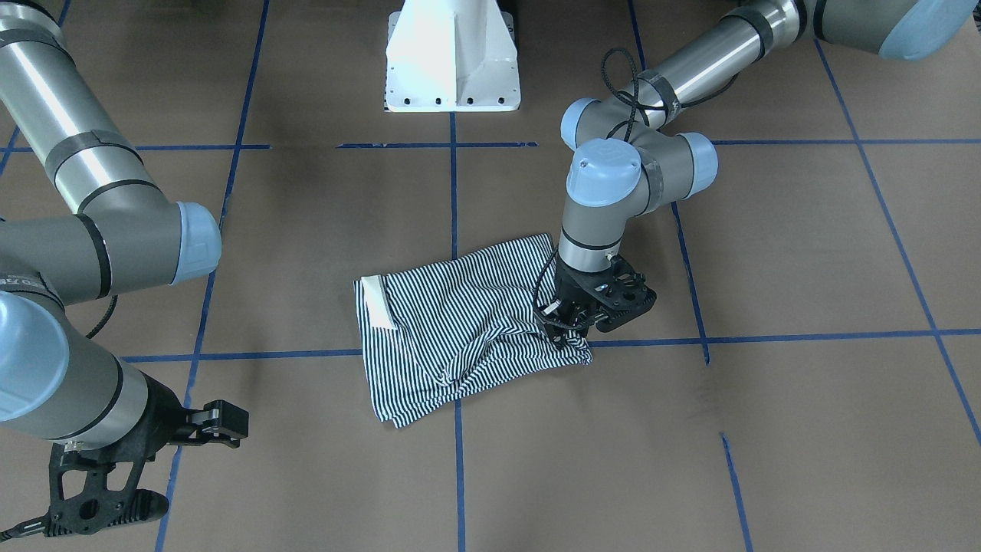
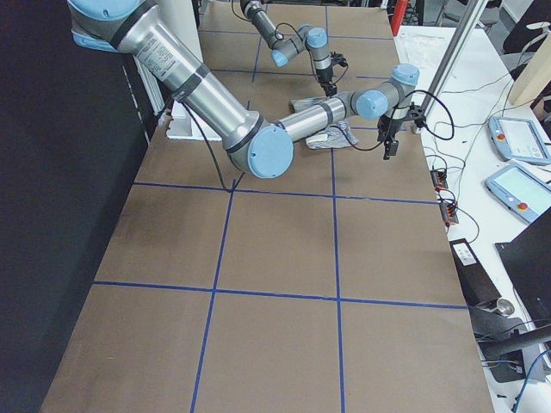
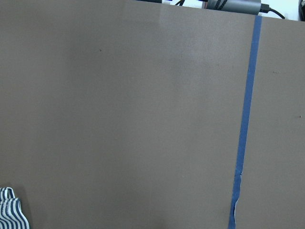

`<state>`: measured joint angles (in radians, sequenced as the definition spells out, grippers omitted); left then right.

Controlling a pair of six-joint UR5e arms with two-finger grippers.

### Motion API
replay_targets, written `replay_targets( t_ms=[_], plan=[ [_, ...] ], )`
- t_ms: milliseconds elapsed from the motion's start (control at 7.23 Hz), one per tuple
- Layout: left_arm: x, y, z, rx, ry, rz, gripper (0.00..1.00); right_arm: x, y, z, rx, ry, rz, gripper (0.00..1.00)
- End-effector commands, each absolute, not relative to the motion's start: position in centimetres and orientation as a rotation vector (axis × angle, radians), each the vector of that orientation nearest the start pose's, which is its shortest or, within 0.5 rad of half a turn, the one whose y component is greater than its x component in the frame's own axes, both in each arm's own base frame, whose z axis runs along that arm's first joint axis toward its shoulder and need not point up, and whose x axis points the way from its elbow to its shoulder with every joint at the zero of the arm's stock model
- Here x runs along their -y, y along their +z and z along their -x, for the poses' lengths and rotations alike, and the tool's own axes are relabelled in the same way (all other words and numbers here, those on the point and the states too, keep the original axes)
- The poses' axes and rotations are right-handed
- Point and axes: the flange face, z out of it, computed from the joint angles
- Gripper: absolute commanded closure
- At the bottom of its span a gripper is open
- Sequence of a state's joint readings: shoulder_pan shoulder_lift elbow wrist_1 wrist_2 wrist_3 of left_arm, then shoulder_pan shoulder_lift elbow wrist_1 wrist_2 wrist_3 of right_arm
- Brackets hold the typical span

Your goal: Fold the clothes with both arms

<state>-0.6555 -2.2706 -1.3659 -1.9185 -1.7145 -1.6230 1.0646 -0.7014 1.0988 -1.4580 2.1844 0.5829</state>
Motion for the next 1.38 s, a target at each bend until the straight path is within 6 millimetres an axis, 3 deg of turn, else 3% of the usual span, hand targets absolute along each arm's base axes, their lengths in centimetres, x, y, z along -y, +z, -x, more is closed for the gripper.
replay_targets(
  t_ms=[0,138,277,692,1107,1245],
  plan=[
    [55.7,29.0,-52.9,-0.860,-0.604,-0.122,0.61,74.7,31.1,32.8,0.767,-0.083,-0.109,0.00],
    [55.7,29.1,-52.9,-0.858,-0.604,-0.122,0.77,74.7,31.1,32.7,0.766,-0.082,-0.109,0.00],
    [55.6,29.3,-52.9,-0.857,-0.603,-0.122,1.00,74.7,31.3,32.7,0.765,-0.083,-0.108,0.00],
    [55.8,29.5,-52.6,-0.853,-0.610,-0.131,1.00,74.7,31.5,32.7,0.764,-0.081,-0.106,0.00],
    [58.6,31.7,-49.1,-0.815,-0.673,-0.160,1.00,74.6,31.9,32.7,0.763,-0.080,-0.104,0.00],
    [58.7,31.9,-49.1,-0.807,-0.677,-0.170,1.00,74.6,31.9,32.7,0.763,-0.080,-0.104,0.00]
  ],
)
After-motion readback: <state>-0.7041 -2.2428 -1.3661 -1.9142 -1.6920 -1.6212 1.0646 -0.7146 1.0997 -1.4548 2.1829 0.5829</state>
